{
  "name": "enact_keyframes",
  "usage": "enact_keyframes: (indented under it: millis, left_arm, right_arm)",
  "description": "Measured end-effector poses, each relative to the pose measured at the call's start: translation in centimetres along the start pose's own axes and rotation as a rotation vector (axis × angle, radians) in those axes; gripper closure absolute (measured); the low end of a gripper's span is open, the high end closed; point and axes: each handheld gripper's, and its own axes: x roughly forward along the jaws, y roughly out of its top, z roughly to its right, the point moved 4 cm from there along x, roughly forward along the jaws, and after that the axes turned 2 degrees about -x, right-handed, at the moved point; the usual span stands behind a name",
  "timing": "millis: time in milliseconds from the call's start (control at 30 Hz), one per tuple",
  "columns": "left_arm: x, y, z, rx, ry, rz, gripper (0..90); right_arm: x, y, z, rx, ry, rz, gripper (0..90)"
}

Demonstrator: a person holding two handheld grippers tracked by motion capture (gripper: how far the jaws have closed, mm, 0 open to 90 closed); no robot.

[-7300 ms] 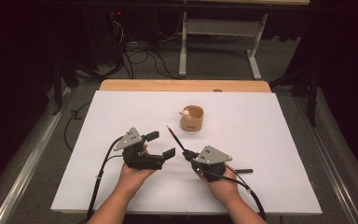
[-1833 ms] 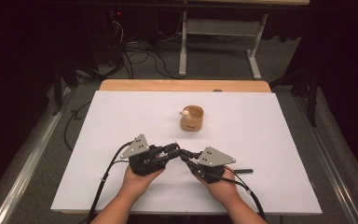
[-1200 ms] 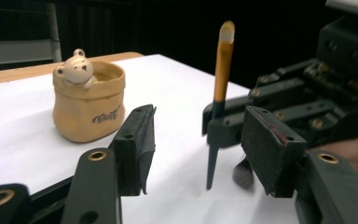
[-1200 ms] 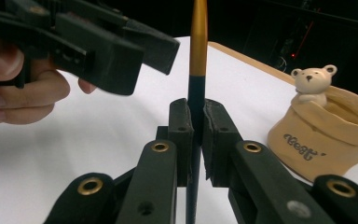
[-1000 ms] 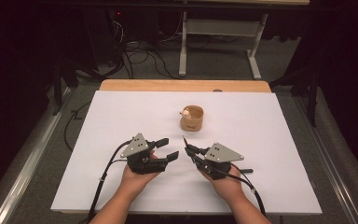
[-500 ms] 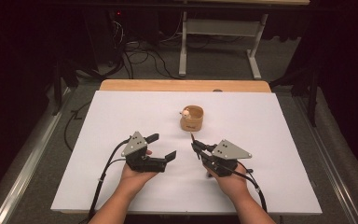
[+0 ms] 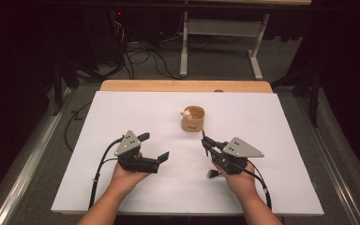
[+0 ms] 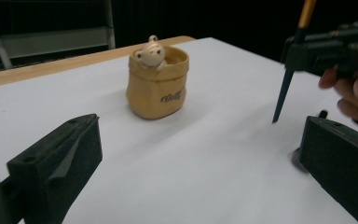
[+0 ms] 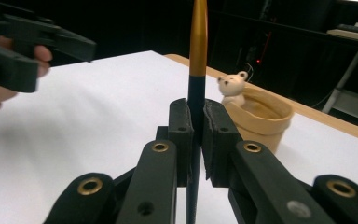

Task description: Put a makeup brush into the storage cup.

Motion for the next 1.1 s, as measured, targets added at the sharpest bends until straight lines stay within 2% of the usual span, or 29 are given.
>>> enact_keyframes:
  millis: [67, 133, 233, 300, 400, 800, 967, 1100]
  left_arm:
    - [-0.7, -0.5, -0.7, 0.007, 0.018, -0.019, 0.1]
    - [-1.2, -1.1, -1.5, -0.005, 0.034, -0.032, 0.1]
    - [-1.9, -2.0, -2.4, -0.056, 0.055, -0.006, 0.1]
    - [-2.2, -2.5, -2.7, -0.074, 0.059, -0.002, 0.1]
    - [-2.3, -2.9, -2.8, -0.066, 0.062, -0.010, 0.1]
    - [-2.9, -2.7, -2.8, -0.084, 0.054, 0.025, 0.1]
    - [-3.4, -2.4, -3.0, -0.068, 0.050, 0.040, 0.2]
    - [-3.8, -2.3, -3.0, -0.067, 0.047, 0.048, 0.2]
  right_arm:
    - [-0.2, 0.0, 0.3, 0.003, -0.012, -0.001, 85.1]
    - [-0.3, 0.0, 0.7, 0.015, -0.023, 0.005, 85.0]
    - [-0.6, 0.0, 1.2, 0.023, -0.037, 0.004, 85.0]
    - [-0.7, 0.0, 1.5, 0.031, -0.047, 0.007, 85.1]
    - [-0.9, -0.1, 1.9, 0.040, -0.062, 0.007, 85.1]
    - [-1.9, -0.5, 4.4, 0.096, -0.121, 0.019, 85.1]
    - [-1.6, -0.5, 5.2, 0.129, -0.139, 0.028, 85.1]
    - [-1.0, -0.2, 5.1, 0.133, -0.141, 0.013, 85.1]
